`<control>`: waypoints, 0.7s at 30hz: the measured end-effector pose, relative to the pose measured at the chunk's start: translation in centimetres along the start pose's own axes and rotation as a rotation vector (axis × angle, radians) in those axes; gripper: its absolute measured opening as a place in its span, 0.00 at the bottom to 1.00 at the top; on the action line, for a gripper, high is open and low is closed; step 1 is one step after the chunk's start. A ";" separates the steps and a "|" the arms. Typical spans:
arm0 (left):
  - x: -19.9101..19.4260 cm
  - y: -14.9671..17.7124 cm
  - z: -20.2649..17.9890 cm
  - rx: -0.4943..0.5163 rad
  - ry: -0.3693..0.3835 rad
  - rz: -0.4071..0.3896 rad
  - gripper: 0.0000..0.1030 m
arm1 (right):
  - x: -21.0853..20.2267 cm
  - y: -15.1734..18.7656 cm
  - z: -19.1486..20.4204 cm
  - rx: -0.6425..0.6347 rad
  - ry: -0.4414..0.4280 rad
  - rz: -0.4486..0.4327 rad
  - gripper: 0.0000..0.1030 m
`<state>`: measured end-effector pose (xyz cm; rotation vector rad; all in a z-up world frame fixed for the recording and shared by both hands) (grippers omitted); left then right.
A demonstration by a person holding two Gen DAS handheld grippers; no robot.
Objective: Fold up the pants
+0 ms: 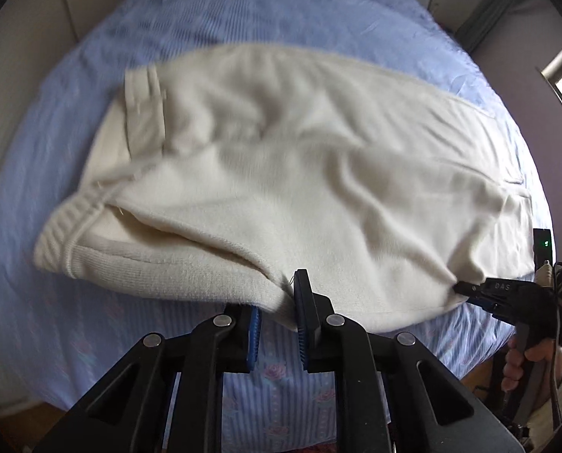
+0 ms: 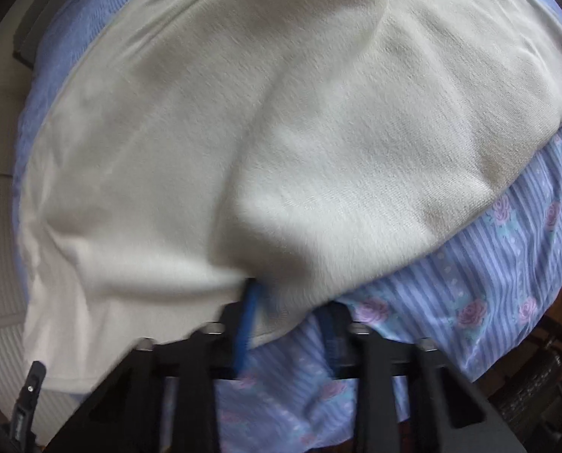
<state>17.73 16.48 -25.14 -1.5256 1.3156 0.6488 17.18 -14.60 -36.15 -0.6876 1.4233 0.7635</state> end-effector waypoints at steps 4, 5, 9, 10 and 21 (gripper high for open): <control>-3.1 -3.2 1.1 -0.001 -0.005 -0.049 0.15 | -5.9 -0.7 0.0 -0.025 -0.031 -0.122 0.14; -3.8 -4.1 1.7 0.003 -0.008 -0.060 0.15 | -7.7 -1.0 -0.4 -0.037 -0.035 -0.170 0.14; -4.4 -7.7 2.0 0.032 -0.019 -0.118 0.15 | -13.9 -5.3 1.8 -0.063 -0.078 -0.316 0.14; -4.8 -8.9 1.8 0.027 -0.021 -0.135 0.15 | -14.9 -5.9 1.8 -0.057 -0.092 -0.341 0.14; -3.0 -24.7 5.2 0.088 -0.181 -0.325 0.02 | -17.2 -18.2 14.5 -0.160 -0.088 -0.429 0.14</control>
Point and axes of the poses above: each gripper's, at about its wrist camera, not at the fingertips, and x roughly the way its jaws point, z to its left, y to its underside, the point moved 1 cm from there along x, roughly the way its jaws point, and after that the axes turned 14 degrees about y, right-handed, at the moved point
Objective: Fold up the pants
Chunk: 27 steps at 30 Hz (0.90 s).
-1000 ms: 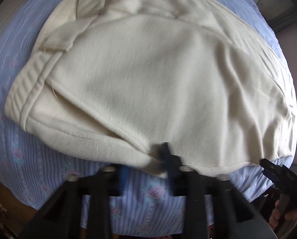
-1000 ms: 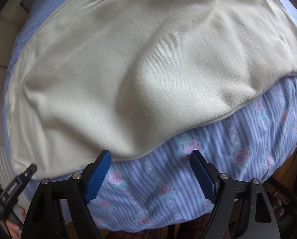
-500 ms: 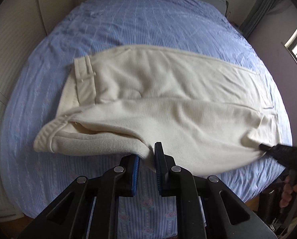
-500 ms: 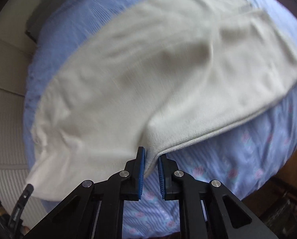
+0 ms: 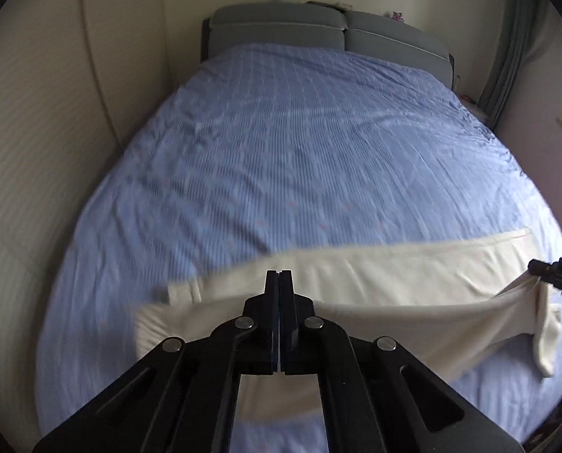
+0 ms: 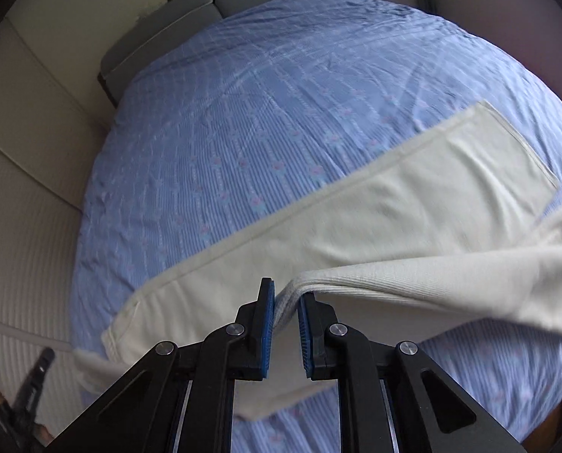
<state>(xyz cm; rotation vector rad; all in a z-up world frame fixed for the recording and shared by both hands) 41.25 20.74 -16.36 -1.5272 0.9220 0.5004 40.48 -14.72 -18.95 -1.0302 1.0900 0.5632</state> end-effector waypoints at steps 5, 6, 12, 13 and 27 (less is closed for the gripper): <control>6.1 -2.4 1.9 -0.002 0.000 0.075 0.03 | 6.3 -3.6 3.3 -0.072 0.030 0.077 0.14; 6.5 -2.5 2.1 -0.001 0.007 0.080 0.04 | 7.2 -4.2 3.7 -0.077 0.049 0.078 0.14; 9.9 -1.4 1.0 0.195 0.088 0.232 0.56 | 12.4 -6.0 5.4 -0.156 0.113 0.164 0.14; 10.6 -1.1 1.1 0.241 0.089 0.267 0.61 | 12.9 -6.0 5.7 -0.171 0.127 0.176 0.15; 17.6 -0.2 8.0 0.344 0.259 0.632 0.67 | 9.2 -1.1 14.1 -0.483 0.020 0.154 0.47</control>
Point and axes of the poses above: each gripper's, at about its wrist camera, not at the fingertips, and x roughly the way its jaws point, z to its left, y to its underside, the point moved 1 cm from there along x, roughly the way its jaws point, and after that the axes turned 14 degrees about y, right-handed, at the moved point
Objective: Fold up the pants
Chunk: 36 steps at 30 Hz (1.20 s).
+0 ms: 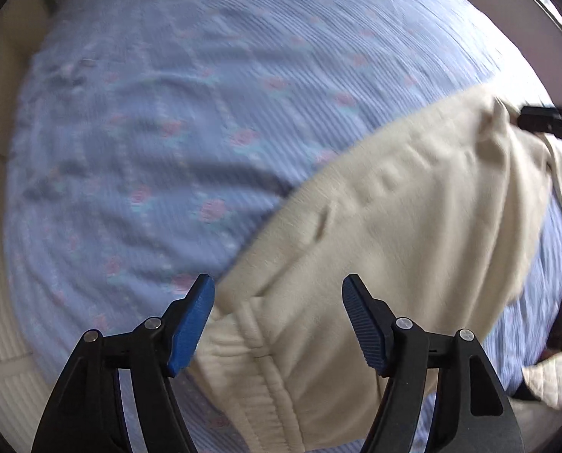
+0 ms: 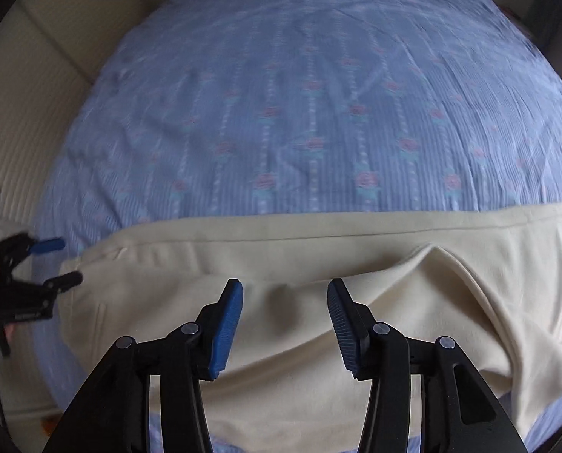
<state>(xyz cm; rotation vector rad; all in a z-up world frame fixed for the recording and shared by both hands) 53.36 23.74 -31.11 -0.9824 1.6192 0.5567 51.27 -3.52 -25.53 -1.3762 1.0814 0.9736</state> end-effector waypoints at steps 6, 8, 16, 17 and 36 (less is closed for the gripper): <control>3.6 -0.1 -0.4 0.043 -0.009 0.068 0.45 | 1.6 -0.3 -0.1 -0.117 0.039 0.025 0.47; 4.3 -0.1 -0.4 0.023 -0.053 0.067 0.20 | 1.9 -0.1 -0.8 -0.090 0.058 0.043 0.47; -1.9 0.6 -3.6 0.082 -0.128 -0.124 0.04 | 2.1 2.1 -3.3 -0.006 0.029 0.087 0.47; -2.9 0.7 -3.6 0.071 -0.137 -0.158 0.04 | 2.2 2.2 -3.0 -0.002 0.025 0.087 0.47; -7.3 1.6 -4.7 -0.052 -0.297 -0.341 0.55 | -3.2 4.2 -2.6 0.060 0.056 -0.033 0.47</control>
Point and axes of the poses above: each gripper's, at about its wrist camera, not at the fingertips, and x roughly the way its jaws point, z to its left, y to its underside, the point moved 1 cm from there along x, roughly the way its jaws point, and after that the axes turned 14 degrees about y, right-handed, at the moved point
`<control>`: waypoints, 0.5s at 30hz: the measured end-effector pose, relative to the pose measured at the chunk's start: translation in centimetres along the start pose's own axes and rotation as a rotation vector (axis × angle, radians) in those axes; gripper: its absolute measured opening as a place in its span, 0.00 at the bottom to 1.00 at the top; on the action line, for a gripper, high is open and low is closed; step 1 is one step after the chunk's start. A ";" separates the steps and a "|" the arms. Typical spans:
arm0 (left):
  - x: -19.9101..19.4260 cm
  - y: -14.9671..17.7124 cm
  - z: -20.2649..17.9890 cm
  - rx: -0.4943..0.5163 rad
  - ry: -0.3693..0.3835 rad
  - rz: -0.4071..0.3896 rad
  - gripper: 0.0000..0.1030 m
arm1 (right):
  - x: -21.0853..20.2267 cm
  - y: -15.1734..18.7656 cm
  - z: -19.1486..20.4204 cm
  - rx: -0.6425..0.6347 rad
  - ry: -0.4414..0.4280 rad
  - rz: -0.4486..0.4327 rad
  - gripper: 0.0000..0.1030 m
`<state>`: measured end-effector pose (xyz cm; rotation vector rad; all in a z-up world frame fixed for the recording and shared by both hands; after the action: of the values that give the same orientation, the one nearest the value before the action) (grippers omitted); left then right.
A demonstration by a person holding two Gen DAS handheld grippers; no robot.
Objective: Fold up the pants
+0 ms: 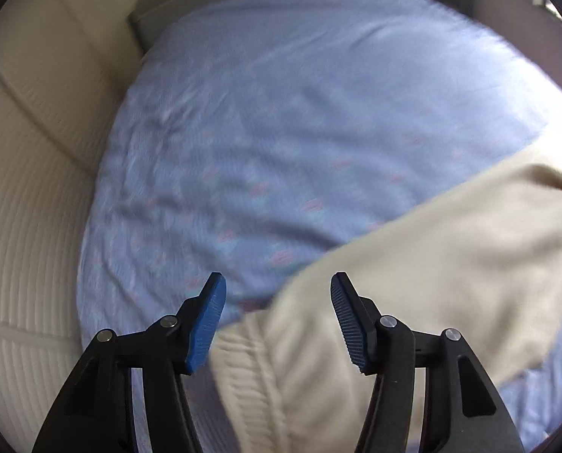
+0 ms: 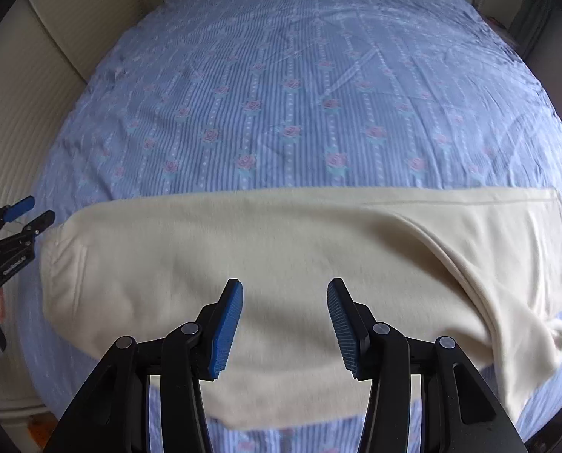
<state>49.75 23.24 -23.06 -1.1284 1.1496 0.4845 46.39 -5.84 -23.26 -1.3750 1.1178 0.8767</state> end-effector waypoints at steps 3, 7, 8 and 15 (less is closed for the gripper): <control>-3.7 0.4 -3.7 0.050 0.058 -0.073 0.59 | -2.2 2.8 -2.9 0.069 -0.025 -0.013 0.47; -7.6 1.1 -9.6 0.062 0.196 -0.145 0.63 | -5.4 7.3 -8.3 0.178 -0.031 -0.031 0.47; -8.4 1.3 -11.2 0.064 0.220 -0.159 0.65 | -6.2 8.5 -9.9 0.211 -0.033 -0.035 0.47; -10.6 2.0 -24.0 0.138 0.347 -0.167 0.67 | -9.7 17.0 -20.8 0.389 0.022 -0.053 0.47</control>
<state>32.89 5.18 -14.04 -1.2043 1.3509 0.0783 25.54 -24.17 -16.48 -1.0877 1.1904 0.5694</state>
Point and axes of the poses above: each gripper's, at about its wrist camera, not at the fingertips, and x roughly the way its jaws point, z to its left, y to its underside, the point moved 1 cm from there along x, roughly the way its jaws point, and after that the axes turned 14 degrees about y, right-handed, at the moved point
